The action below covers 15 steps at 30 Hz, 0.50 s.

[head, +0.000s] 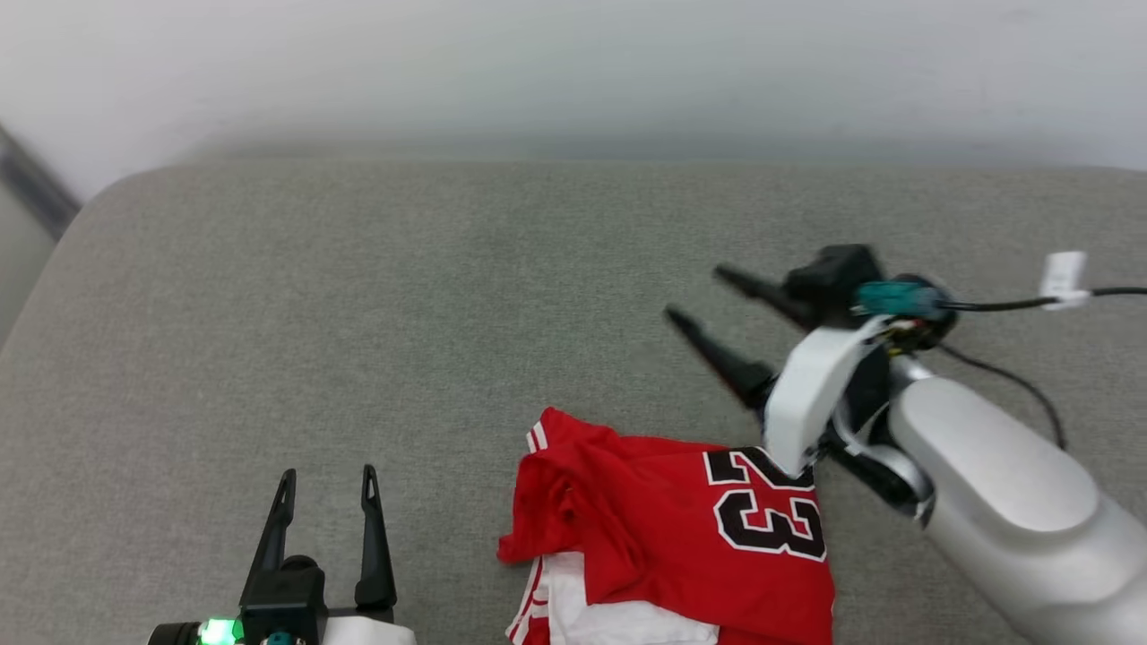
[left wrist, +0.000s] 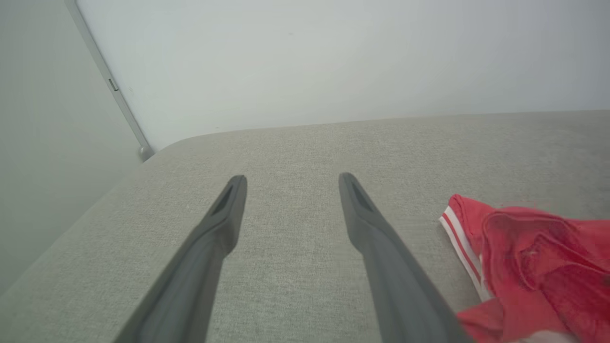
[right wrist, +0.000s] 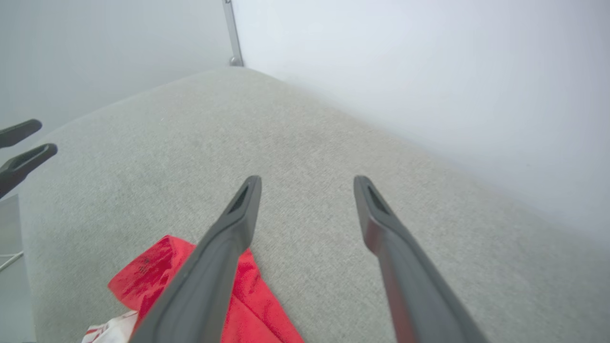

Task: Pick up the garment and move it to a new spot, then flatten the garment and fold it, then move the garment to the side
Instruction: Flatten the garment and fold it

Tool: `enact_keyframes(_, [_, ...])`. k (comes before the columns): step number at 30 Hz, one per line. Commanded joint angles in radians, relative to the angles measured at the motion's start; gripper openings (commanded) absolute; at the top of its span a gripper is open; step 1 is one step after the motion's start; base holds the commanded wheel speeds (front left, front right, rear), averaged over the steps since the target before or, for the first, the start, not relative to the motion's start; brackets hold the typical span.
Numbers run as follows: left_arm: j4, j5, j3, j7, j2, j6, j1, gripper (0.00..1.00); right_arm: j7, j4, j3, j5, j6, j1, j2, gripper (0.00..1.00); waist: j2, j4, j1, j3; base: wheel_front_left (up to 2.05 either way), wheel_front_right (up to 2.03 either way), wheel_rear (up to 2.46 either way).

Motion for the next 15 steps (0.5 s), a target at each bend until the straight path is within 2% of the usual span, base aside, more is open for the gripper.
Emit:
enact_keyframes(1, [-0.005,0.006,0.007,-0.002,0.002,0.004,0.016,1.0,-0.059,0.014,-0.041,-0.039,0.0,0.029,-0.002,1.0,0.0,-0.014,-0.0001,-0.011,0.0,0.0,0.0])
enact_keyframes(4, [-0.012,0.007,0.013,-0.002,0.003,0.006,0.025,1.0,-0.199,0.042,-0.168,-0.132,0.0,0.08,0.007,1.0,0.0,-0.027,-0.0001,-0.023,0.0,0.0,0.0])
enact_keyframes(7, [-0.017,0.007,0.017,-0.002,0.003,0.004,0.036,1.0,-0.276,0.054,-0.303,-0.245,0.0,0.138,0.019,1.0,0.0,-0.039,-0.0001,-0.032,0.0,0.0,0.0])
enact_keyframes(10, [-0.021,0.006,0.02,-0.002,0.003,0.002,0.043,1.0,-0.297,0.025,-0.449,-0.35,0.0,0.222,0.05,1.0,0.0,-0.048,-0.0001,-0.038,0.0,0.0,0.0])
enact_keyframes(15, [-0.022,0.006,0.025,-0.002,0.002,0.002,0.053,1.0,-0.298,-0.15,-0.675,-0.487,0.0,0.404,0.131,1.0,0.0,-0.06,-0.0001,-0.045,0.0,0.0,0.0])
